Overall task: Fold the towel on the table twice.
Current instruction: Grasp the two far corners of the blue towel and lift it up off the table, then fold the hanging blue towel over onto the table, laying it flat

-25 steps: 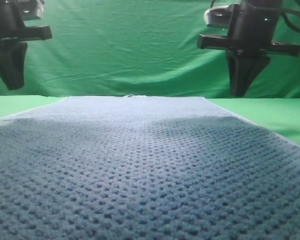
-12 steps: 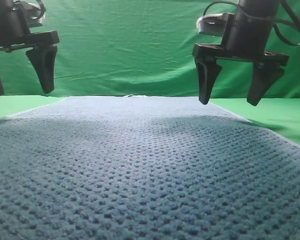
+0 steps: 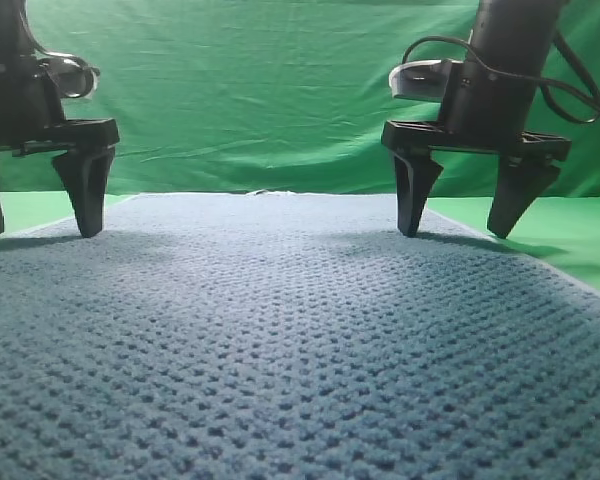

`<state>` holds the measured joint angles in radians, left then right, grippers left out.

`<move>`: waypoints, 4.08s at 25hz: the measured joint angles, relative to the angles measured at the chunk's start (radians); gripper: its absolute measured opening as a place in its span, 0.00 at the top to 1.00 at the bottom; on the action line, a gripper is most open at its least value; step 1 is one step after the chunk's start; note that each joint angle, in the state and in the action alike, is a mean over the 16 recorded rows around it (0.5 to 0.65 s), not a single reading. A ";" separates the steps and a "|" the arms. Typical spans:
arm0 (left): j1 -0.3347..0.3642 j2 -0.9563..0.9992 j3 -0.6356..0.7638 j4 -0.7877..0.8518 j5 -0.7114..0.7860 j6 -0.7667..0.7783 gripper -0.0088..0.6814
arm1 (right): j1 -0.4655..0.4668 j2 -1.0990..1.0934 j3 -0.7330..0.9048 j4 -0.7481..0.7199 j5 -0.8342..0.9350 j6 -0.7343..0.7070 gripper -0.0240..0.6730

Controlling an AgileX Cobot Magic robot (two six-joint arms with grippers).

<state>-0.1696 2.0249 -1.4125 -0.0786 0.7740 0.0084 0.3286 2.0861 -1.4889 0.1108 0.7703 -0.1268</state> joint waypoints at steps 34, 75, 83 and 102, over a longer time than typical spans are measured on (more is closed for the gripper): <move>-0.037 0.017 -0.396 -0.032 0.272 -0.050 0.99 | 0.037 -0.138 -0.100 0.009 -0.083 -0.011 0.97; -0.035 -0.480 -0.148 -0.121 0.070 0.016 0.99 | 0.067 -0.326 -0.404 -0.153 0.410 0.080 0.97; -0.035 -0.749 0.259 -0.211 -0.029 0.093 0.99 | 0.135 -0.600 0.041 -0.142 0.268 0.146 0.97; -0.035 -1.178 0.883 -0.386 0.013 0.120 0.99 | 0.276 -0.976 0.750 -0.040 0.080 0.326 0.97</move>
<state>-0.2047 0.8471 -0.5292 -0.4644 0.7872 0.1282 0.6049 1.1100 -0.7391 0.0708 0.8499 0.1993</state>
